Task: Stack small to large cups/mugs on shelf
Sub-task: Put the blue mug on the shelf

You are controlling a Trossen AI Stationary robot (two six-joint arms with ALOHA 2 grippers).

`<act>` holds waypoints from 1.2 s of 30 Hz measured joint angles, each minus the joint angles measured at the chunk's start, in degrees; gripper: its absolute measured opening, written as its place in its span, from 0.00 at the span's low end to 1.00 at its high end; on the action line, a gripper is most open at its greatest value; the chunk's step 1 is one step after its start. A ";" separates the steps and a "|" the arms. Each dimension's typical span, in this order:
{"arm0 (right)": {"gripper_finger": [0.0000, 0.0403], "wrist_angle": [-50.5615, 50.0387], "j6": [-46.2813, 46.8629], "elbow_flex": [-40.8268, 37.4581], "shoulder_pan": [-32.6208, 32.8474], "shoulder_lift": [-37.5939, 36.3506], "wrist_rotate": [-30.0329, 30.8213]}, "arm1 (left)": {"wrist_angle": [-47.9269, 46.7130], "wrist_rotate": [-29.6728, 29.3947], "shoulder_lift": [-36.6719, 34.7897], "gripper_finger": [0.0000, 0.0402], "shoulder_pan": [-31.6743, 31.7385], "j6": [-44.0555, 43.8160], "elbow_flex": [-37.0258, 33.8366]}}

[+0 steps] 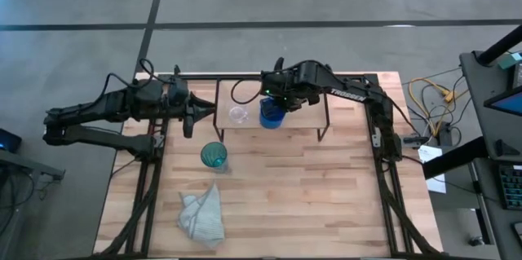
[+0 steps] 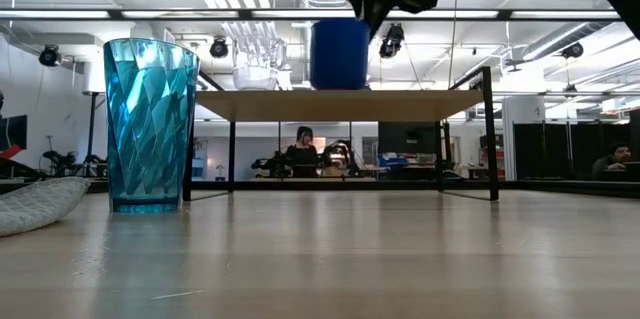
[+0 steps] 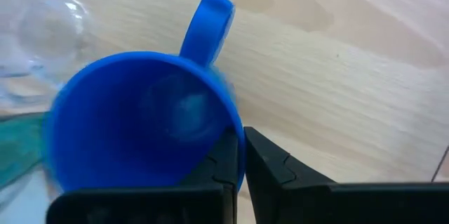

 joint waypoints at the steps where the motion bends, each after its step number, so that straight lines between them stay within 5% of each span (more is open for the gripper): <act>1: 0.03 0.40 0.11 -0.67 -0.15 -0.01 0.04 | -0.04 0.00 -0.02 0.16 0.00 0.00 0.00; 22: 0.19 2.36 -0.34 1.98 -0.59 0.13 3.14 | -0.22 0.30 -0.03 0.16 0.00 2.15 -0.10; 36: 0.16 -0.17 -5.17 5.01 -0.02 0.06 2.61 | -0.28 0.28 -0.01 0.16 0.00 2.17 -0.42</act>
